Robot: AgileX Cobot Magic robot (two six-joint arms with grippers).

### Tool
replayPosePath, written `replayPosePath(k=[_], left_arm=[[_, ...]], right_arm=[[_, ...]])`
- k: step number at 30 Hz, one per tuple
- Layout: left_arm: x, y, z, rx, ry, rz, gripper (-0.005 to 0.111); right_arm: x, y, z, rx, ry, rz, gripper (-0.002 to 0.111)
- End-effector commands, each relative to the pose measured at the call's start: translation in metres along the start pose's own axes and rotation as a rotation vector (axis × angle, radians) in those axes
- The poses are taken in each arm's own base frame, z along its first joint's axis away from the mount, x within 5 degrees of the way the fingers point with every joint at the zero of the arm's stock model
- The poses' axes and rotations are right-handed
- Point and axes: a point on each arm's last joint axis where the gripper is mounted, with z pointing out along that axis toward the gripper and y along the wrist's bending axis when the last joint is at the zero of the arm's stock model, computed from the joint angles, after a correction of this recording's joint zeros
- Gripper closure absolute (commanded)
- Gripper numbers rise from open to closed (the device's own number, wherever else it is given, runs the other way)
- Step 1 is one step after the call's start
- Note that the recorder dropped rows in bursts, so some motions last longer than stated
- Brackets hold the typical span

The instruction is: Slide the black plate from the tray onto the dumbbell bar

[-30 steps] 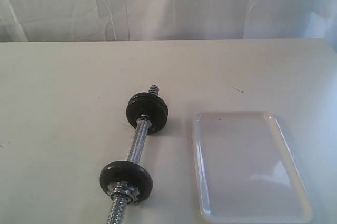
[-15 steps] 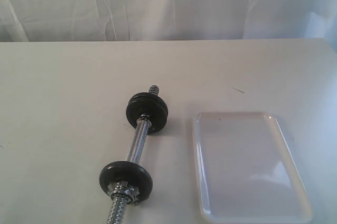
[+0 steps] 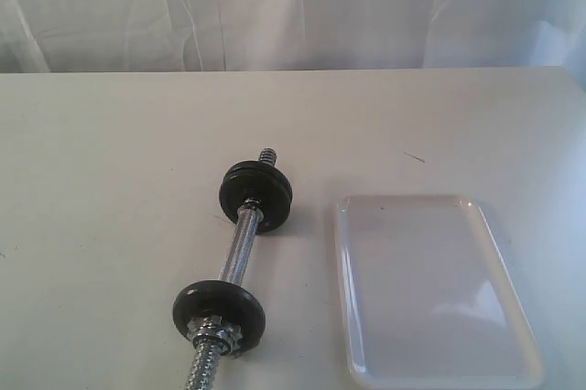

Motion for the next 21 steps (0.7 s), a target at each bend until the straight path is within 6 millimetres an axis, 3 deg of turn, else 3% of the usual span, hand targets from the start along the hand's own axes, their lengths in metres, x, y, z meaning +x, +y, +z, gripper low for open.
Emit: replayPosePath(k=[1,6,21], left_arm=[[0.0011,-0.0002,0.0004,0.0,-0.002,-0.02,0.106],[0.001,-0.0007,0.0004,0.006,-0.003,-0.127,0.106],[0.0011,-0.0008,0.0004,0.006,0.0,-0.126,0.106]], right_arm=[[-0.0007,0.0,-0.0003,0.001,-0.014,0.003,0.108],[-0.0007,0.0,-0.0003,0.001,-0.014,0.003,0.108],[-0.0007,0.0,-0.0003,0.001,-0.014,0.003,0.108]])
